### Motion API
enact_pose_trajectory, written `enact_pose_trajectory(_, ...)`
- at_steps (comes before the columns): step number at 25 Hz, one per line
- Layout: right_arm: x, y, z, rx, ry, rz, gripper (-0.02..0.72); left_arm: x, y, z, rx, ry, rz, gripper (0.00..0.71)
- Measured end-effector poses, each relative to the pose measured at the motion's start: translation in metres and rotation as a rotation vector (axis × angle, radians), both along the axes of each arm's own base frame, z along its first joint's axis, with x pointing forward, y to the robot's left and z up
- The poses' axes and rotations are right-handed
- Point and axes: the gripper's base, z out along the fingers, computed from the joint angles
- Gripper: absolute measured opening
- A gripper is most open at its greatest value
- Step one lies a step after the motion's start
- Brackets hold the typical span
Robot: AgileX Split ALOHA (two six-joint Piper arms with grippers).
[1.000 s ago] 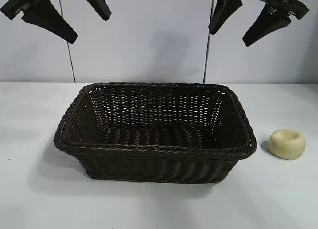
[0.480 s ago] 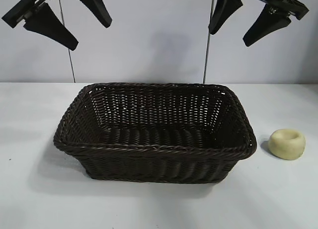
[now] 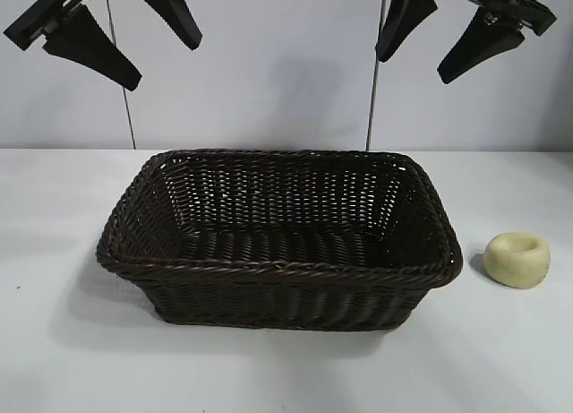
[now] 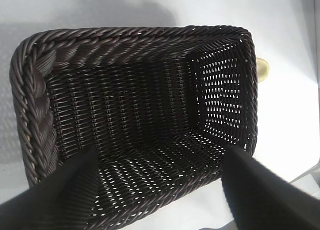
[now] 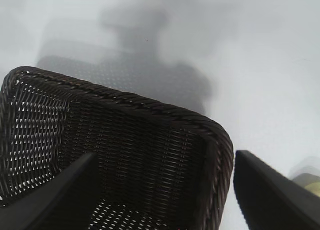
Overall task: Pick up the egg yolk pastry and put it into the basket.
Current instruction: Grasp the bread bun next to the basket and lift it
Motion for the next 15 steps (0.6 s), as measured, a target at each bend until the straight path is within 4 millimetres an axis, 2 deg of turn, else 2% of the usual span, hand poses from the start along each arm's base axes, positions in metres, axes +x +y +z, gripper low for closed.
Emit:
enact_pose_trajectory(10,-0.0029,-0.0003,-0.0015,-0.01,0.033,0.013,0.54,0.0002,0.0013,-0.0009,0.019,-0.006,-0.004,0.507)
enact_pose_trajectory(15,-0.006,-0.0065,-0.0051,-0.098,0.064,0.034,0.54,0.0002,0.0013,-0.0009,0.019,-0.006,-0.004,0.507)
